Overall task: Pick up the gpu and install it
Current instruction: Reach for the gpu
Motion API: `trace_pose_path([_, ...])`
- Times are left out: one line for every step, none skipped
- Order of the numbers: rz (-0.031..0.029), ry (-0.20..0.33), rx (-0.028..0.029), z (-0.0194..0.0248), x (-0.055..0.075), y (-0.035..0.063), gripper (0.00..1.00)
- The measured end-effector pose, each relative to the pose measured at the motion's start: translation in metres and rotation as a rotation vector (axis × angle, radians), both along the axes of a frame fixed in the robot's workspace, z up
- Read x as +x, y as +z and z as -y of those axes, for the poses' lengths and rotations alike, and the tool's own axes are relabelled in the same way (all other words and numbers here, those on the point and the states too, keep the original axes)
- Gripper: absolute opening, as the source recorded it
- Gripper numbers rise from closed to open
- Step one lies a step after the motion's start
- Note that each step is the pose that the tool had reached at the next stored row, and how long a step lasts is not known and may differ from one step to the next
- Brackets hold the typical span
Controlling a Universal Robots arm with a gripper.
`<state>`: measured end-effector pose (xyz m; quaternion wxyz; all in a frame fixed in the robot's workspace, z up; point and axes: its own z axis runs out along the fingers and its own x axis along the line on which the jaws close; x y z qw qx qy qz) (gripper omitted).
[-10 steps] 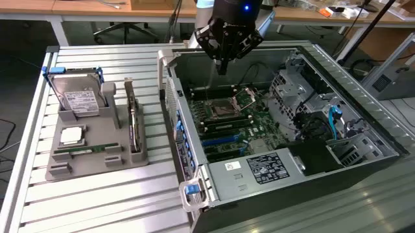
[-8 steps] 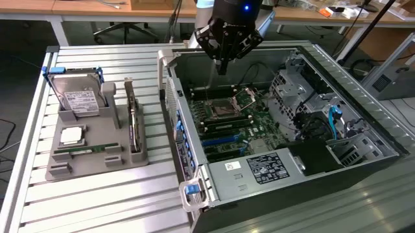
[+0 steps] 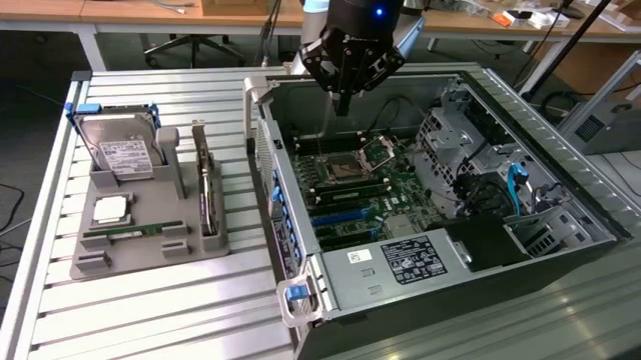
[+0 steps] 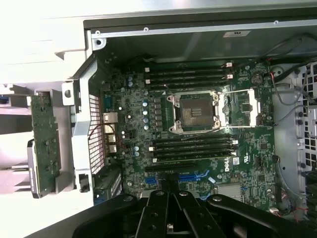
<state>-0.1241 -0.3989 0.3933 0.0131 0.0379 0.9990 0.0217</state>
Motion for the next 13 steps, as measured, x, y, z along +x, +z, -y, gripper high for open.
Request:
trace_pose_path([0.0000, 0.000, 0.0000, 0.0000, -0.0001, 0.0000, 0.11])
trace_pose_path([0.0000, 0.000, 0.0000, 0.0000, -0.0003, 0.0000, 0.11])
trace_pose_path([0.0000, 0.000, 0.0000, 0.0000, -0.0004, 0.0000, 0.11])
trace_pose_path([0.0000, 0.000, 0.0000, 0.0000, -0.0006, 0.0000, 0.11])
trace_pose_path([0.0000, 0.000, -0.0001, 0.0000, -0.0008, 0.0000, 0.11])
trace_pose_path([0.0000, 0.000, 0.0000, 0.0000, -0.0010, 0.0000, 0.11])
trace_pose_path([0.0000, 0.000, 0.0000, 0.0000, -0.0011, 0.0000, 0.11])
trace_pose_path([0.0000, 0.000, 0.0000, 0.0000, -0.0013, 0.0000, 0.11])
trace_pose_path([0.0000, 0.000, 0.0000, 0.0000, -0.0014, 0.0000, 0.11])
trace_pose_path([0.0000, 0.000, 0.0000, 0.0000, -0.0017, 0.0000, 0.11])
trace_pose_path([0.0000, 0.000, 0.0000, 0.0000, -0.0019, 0.0000, 0.11])
trace_pose_path([0.0000, 0.000, 0.0000, 0.0000, -0.0021, 0.0000, 0.11])
trace_pose_path([0.0000, 0.000, 0.0000, 0.0000, -0.0022, 0.0000, 0.11])
